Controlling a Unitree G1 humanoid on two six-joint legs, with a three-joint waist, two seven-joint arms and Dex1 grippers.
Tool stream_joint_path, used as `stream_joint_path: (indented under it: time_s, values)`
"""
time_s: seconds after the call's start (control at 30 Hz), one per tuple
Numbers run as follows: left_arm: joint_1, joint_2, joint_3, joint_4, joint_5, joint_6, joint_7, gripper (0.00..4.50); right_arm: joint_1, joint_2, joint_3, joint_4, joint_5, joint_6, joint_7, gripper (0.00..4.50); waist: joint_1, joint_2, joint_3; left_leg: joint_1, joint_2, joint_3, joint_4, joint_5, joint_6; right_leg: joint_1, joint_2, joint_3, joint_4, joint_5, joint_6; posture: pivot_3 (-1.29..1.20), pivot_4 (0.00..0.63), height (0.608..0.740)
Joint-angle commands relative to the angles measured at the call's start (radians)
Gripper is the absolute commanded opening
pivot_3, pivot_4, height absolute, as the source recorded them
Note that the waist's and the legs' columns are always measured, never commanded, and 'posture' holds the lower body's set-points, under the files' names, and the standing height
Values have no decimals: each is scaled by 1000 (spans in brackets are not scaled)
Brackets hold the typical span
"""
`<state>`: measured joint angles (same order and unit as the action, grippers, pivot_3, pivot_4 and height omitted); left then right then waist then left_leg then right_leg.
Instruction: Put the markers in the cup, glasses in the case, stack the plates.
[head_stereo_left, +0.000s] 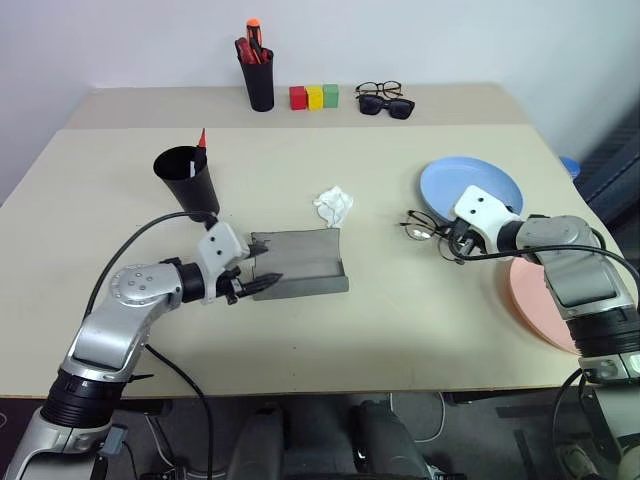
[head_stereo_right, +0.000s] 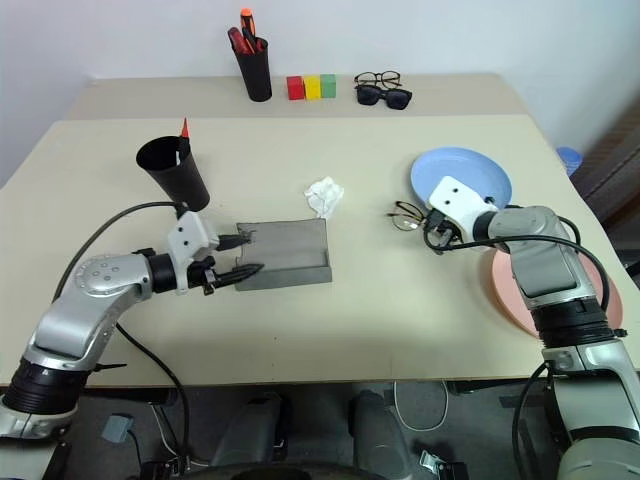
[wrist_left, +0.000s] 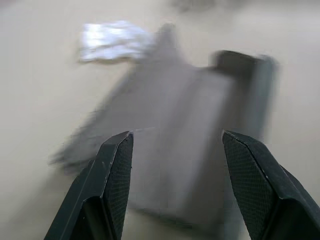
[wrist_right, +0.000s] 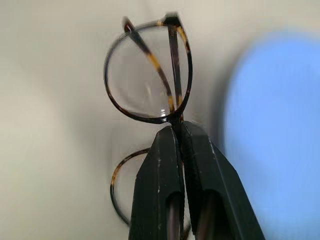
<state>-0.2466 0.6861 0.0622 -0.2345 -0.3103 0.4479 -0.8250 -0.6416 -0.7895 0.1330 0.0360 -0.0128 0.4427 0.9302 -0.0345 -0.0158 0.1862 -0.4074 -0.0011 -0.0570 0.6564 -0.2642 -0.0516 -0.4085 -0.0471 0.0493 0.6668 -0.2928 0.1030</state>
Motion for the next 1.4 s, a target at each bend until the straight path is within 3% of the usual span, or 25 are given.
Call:
stream_joint_path:
  time_s: [0.03,0.23,0.37,0.53,0.87,0.97,1.13,1.23,1.33,1.4]
  values:
    - [54,27,112,7,-37,-32,-7,2874,-103,70,30,-123,50,32,28,13,-12,0,0,0,0,0,0,0,0,0,0,0,0,0,0,0,150,740]
    - [203,88,261,53,-66,-105,-71,2874,-234,361,244,-90,23,35,24,13,-12,0,0,1,2,-1,-2,0,0,-1,0,0,0,0,0,0,150,740]
    - [254,111,303,33,-91,-86,-82,2874,-238,447,316,19,-25,-8,-9,13,9,-1,-1,-1,-1,-2,-2,0,0,0,-5,-2,-1,0,0,0,150,740]
    - [289,110,319,-25,-101,-62,-54,2874,-191,403,377,4,-75,-26,36,13,24,-1,-1,-1,-4,-2,-2,-1,1,0,-9,-4,-2,0,0,0,150,740]
    - [237,102,254,-35,-97,-28,-18,2874,-147,359,369,-73,-81,67,54,13,-5,-1,-1,0,-2,-2,-4,0,1,-1,-3,-4,-1,0,0,0,150,740]
    - [190,103,225,-21,-96,-32,-21,2874,-154,375,358,-57,-83,81,30,928,-5,-1,-1,0,-2,-2,-4,0,1,0,-3,-4,-1,0,0,0,150,740]
    - [117,98,186,-4,-99,-24,-21,2874,-164,385,322,-63,-81,82,-10,3246,-8,-1,-1,0,-2,-2,-4,0,0,-1,-3,-4,-1,0,0,0,150,740]
    - [69,84,164,2,-116,4,-16,2874,-155,370,283,-111,-52,93,-7,3246,-7,-1,-1,0,-2,-2,-4,0,0,-1,-4,-4,-1,0,0,0,150,740]
    - [-2,58,134,0,-148,89,8,2022,-132,347,233,-184,-5,110,13,3282,-6,-1,-1,0,-2,-2,-4,0,0,-1,-4,-4,-1,0,0,0,150,740]
    - [-89,20,85,3,-162,164,35,1108,-97,313,188,-257,39,112,37,3282,5,-1,-1,0,-2,-2,-4,0,0,0,-4,-4,-1,0,0,0,150,740]
